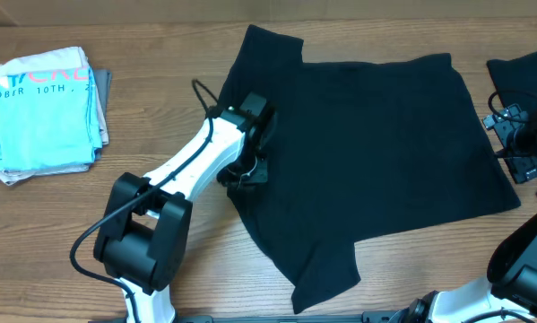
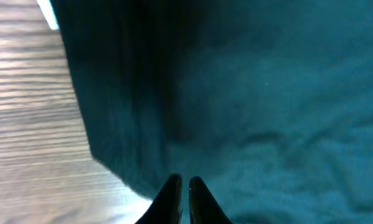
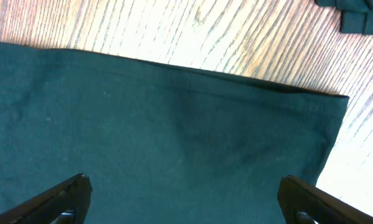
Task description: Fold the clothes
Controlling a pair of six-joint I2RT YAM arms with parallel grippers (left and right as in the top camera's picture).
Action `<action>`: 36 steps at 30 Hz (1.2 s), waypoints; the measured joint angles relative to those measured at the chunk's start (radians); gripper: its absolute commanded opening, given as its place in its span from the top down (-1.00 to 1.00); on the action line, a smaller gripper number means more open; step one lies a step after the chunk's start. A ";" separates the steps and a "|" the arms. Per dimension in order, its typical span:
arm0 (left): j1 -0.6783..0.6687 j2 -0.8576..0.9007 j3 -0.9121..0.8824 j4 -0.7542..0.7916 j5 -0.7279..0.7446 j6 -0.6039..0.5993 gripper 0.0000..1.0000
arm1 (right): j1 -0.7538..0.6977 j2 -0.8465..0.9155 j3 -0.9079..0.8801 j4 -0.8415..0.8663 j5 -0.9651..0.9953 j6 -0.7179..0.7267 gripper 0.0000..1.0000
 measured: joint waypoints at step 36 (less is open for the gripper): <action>0.290 -0.045 -0.224 0.102 0.019 -0.054 0.71 | 0.000 0.000 0.000 -0.001 0.000 0.000 -1.00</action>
